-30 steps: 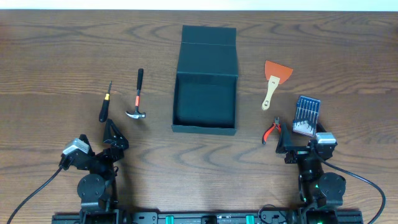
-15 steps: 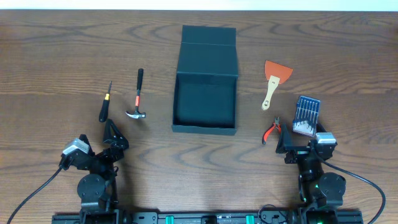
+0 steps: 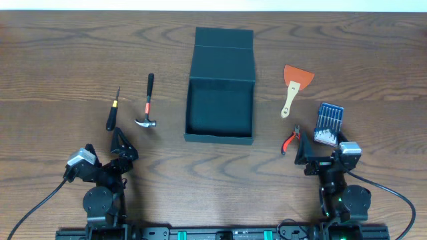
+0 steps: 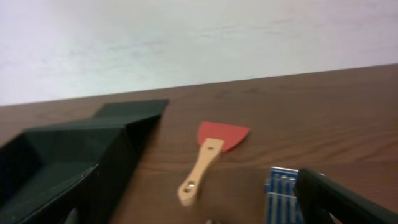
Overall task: Pack container
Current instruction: 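Raise both arms from rest and move the right gripper toward the orange scraper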
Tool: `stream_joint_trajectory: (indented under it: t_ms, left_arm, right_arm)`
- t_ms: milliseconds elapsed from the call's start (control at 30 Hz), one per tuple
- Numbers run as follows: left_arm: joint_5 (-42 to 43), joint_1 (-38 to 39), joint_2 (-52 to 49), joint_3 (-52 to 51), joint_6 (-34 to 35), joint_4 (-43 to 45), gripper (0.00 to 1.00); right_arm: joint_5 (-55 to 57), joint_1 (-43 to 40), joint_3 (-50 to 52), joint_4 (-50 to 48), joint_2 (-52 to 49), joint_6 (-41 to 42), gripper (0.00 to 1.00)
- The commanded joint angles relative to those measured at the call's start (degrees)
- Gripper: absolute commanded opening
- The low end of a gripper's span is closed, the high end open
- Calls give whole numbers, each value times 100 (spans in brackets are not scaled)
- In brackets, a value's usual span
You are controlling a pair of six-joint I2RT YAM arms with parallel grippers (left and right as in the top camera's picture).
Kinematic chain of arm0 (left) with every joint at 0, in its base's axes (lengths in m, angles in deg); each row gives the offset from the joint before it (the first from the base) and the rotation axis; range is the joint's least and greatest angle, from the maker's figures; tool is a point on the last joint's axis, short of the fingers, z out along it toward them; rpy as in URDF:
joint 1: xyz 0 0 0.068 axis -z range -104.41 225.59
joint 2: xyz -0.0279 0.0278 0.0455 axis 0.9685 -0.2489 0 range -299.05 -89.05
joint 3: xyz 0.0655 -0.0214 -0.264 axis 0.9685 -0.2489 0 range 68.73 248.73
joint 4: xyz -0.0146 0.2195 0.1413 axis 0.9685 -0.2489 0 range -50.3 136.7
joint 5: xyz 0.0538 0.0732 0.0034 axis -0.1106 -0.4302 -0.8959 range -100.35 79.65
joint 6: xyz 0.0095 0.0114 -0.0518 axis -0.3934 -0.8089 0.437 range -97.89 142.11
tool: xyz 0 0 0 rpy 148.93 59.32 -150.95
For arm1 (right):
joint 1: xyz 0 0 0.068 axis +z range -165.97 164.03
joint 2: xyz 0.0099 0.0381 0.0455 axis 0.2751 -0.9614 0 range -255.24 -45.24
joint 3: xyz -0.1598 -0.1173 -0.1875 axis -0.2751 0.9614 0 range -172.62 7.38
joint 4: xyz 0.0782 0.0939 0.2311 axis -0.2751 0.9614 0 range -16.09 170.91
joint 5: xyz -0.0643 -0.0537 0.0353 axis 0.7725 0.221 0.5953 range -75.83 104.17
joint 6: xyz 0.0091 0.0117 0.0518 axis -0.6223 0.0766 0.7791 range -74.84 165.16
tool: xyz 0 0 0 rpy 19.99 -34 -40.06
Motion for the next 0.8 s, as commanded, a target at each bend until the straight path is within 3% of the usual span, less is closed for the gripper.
stream_joint_trajectory:
  t_ms: [0,267,433,600,767]
  left_arm:
    - [-28,24,28,-114,-101,-212,99]
    - [-26,24,28,-111,-20,-210,99]
    - [-46,20,28,-111,-11,-181,99]
    - [374,20,28,-111,-9,-184,99]
    - [859,20,28,-107,-13,-186,98]
  right_arm:
    - [-575,-46,13,-107,39,511,99]
    - [-1333,-46,-293,-435,-72,621,99]
    - [-1222,-48,-1147,-247,-916,205,99]
    - [-1060,-46,-3283,1327,-2852,-127,99]
    - [-1213,-46,-5978,3615,-4883,-743,99]
